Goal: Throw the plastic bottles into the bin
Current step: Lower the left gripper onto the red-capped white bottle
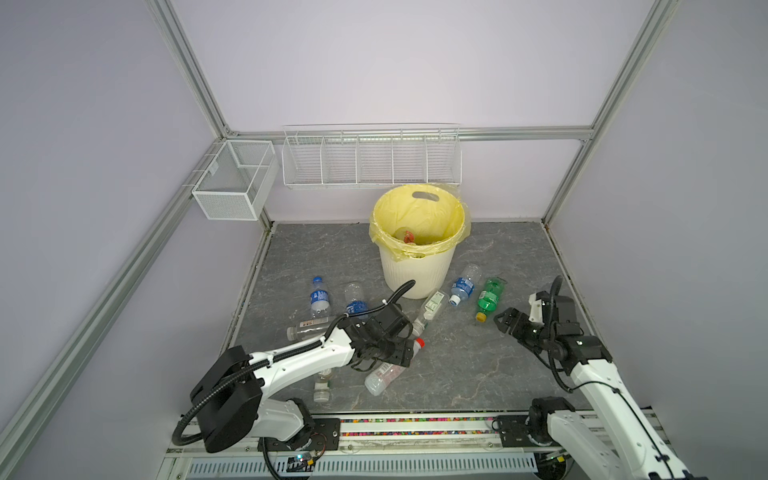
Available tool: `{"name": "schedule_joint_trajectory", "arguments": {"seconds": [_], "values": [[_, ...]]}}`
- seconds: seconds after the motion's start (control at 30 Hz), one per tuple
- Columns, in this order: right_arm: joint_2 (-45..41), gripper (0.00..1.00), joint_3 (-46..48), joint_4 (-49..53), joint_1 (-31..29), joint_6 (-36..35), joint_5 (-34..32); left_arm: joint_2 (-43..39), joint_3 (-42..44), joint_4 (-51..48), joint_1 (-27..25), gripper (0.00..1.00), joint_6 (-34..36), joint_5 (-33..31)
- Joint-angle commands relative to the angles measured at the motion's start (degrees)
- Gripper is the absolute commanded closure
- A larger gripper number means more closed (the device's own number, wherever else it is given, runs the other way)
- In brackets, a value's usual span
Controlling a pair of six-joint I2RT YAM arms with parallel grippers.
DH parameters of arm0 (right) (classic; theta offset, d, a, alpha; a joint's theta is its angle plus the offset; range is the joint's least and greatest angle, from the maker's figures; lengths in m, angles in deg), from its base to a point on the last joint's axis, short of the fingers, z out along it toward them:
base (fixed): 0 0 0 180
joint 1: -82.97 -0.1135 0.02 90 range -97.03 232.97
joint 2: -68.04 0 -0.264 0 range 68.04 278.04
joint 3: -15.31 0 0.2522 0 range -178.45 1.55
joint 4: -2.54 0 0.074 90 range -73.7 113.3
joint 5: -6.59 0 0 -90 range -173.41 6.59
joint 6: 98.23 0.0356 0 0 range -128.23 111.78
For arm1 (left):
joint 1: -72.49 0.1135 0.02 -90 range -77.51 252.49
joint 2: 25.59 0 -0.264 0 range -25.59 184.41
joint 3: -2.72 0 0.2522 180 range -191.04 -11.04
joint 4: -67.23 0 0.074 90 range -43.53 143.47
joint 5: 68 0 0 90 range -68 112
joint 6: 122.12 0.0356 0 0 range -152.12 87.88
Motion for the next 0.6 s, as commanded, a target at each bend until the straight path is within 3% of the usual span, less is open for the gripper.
{"name": "schedule_joint_trajectory", "arguments": {"seconds": [0.0, 0.17, 0.57], "values": [[0.15, 0.11, 1.26, -1.01, -0.29, -0.83, 0.63, 3.47, -3.35, -3.58, -1.98, 0.15, 1.52, -1.25], [0.17, 0.11, 1.52, -1.14, -0.29, -0.90, 0.59, 7.03, -4.58, -3.77, -4.76, 0.16, 1.26, -3.20], [-0.27, 0.11, 2.07, -1.06, -0.30, -0.90, 0.55, 10.25, -4.21, -2.37, -4.92, 0.27, -0.07, -3.93]]}}
